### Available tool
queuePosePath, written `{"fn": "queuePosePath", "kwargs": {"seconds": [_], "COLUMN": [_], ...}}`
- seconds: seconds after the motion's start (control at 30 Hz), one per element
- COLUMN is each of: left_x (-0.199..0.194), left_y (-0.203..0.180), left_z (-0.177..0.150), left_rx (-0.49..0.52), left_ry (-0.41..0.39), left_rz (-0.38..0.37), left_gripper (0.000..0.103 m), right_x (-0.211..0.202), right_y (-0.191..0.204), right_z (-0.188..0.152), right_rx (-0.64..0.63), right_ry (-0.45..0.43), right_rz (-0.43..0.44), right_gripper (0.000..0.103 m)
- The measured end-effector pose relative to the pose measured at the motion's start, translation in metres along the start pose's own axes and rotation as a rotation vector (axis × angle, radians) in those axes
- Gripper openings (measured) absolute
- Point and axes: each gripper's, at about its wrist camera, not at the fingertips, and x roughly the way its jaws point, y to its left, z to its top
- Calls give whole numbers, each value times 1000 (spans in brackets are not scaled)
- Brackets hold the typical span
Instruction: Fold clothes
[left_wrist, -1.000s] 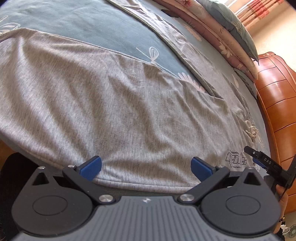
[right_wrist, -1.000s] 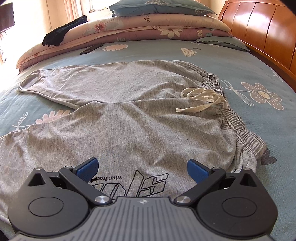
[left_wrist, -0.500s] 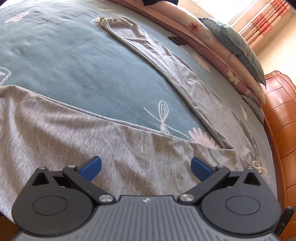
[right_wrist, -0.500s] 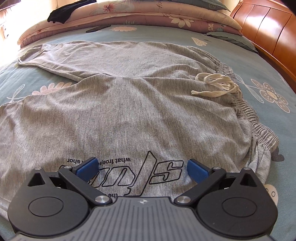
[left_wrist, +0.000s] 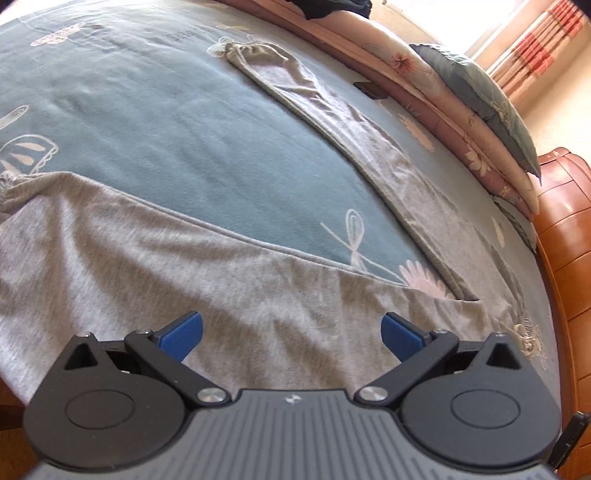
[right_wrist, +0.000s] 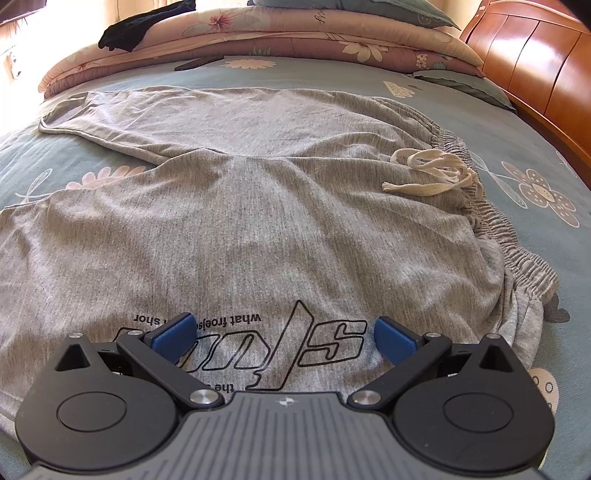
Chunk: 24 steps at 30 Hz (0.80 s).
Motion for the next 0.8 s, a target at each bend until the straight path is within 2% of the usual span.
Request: {"fn": "queuePosePath", "kwargs": {"seconds": [0.07, 0.13, 0.27, 0.37, 0.43, 0.57, 0.67, 0.8], "left_x": [14, 28, 41, 30, 20, -5, -14, -12], "left_y": [-14, -21, -5, 8, 11, 9, 22, 54], "left_z": [1, 1, 1, 5, 8, 10, 3, -13], "left_rx": [22, 27, -13, -51, -60, 16, 12, -53], "left_ry": [16, 31, 38, 1, -8, -29, 3, 65], "left_rz": [-27, -18, 79, 108, 92, 70, 53, 59], "left_gripper": [102, 102, 102, 102, 102, 102, 102, 102], "right_x": [0, 0, 0, 0, 0, -1, -1, -3], "right_y": [0, 0, -1, -2, -2, 0, 1, 1], "right_z": [-1, -1, -3, -2, -2, -3, -1, 4], "right_rx": [-2, -5, -10, -11, -10, -13, -15, -6], "right_ry": [-5, -11, -20, -16, -15, -24, -17, 15], "right_rz": [1, 4, 10, 16, 17, 7, 5, 8], "right_gripper": [103, 103, 103, 103, 103, 103, 103, 103]}}
